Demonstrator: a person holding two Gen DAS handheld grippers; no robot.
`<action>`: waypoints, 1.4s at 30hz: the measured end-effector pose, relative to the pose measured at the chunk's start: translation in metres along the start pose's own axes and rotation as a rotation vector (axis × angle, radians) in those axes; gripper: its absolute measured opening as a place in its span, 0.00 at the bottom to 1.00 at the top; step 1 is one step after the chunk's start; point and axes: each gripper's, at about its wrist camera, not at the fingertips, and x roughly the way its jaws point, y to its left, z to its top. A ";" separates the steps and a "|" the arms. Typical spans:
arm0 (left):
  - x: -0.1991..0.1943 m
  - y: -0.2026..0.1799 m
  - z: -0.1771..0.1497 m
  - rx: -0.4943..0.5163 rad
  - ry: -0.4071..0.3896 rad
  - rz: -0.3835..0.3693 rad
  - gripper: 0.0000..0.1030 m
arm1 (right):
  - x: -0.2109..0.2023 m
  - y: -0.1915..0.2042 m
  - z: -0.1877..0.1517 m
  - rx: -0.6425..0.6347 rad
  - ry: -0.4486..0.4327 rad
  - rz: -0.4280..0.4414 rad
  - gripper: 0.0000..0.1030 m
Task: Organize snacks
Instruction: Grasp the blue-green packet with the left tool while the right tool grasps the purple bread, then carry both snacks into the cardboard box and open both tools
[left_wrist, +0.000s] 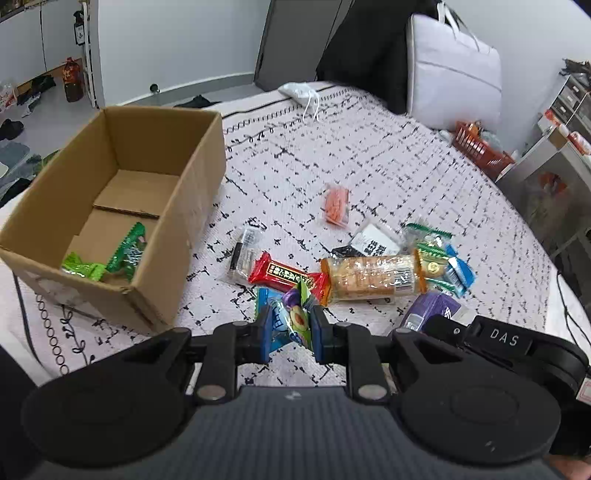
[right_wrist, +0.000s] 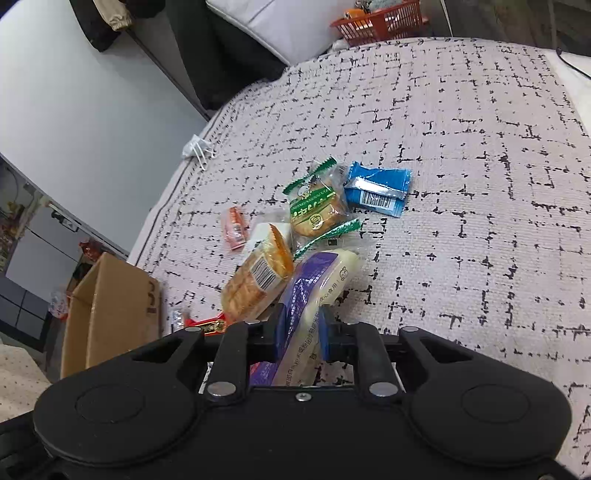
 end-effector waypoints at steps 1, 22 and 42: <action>-0.004 0.001 -0.001 -0.001 -0.005 -0.001 0.20 | -0.003 0.000 -0.001 0.000 -0.004 0.011 0.17; -0.064 0.017 0.006 -0.012 -0.102 -0.005 0.20 | -0.039 0.034 -0.005 -0.091 -0.092 0.200 0.17; -0.080 0.080 0.035 -0.114 -0.144 0.015 0.20 | -0.037 0.093 -0.005 -0.243 -0.103 0.257 0.17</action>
